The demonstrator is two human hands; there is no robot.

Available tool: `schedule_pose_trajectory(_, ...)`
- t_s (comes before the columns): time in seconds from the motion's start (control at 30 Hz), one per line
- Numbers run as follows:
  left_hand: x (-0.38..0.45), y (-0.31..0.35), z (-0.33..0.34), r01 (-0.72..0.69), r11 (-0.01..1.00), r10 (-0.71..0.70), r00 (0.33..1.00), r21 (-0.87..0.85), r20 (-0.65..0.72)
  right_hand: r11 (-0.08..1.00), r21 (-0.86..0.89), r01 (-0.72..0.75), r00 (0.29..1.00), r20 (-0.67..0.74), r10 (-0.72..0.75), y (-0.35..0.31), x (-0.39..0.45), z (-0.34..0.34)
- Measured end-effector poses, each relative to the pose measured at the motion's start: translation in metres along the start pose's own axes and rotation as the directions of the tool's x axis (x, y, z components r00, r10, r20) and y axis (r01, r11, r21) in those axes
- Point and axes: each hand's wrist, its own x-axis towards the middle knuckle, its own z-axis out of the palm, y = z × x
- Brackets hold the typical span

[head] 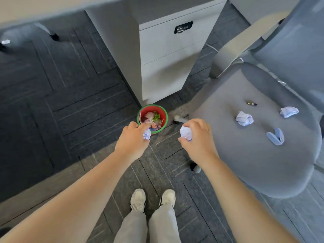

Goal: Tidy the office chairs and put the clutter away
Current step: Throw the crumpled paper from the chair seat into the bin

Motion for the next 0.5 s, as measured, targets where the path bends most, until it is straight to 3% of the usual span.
schedule_pose_trajectory(0.23, 0.072, 0.009, -0.003, -0.04, 0.977, 0.015, 0.993, -0.209, -0.12, 0.999, 0.016, -0.036, 0.999, 0.039, 0.036, 0.017, 0.047, 0.018)
schedule_pose_trajectory(0.5, 0.063, -0.042, 0.006, 0.121, 0.989, -0.117, 0.992, -0.08, 0.048, 0.999, 0.05, -0.006, 0.998, 0.057, 0.003, 0.005, 0.081, 0.048)
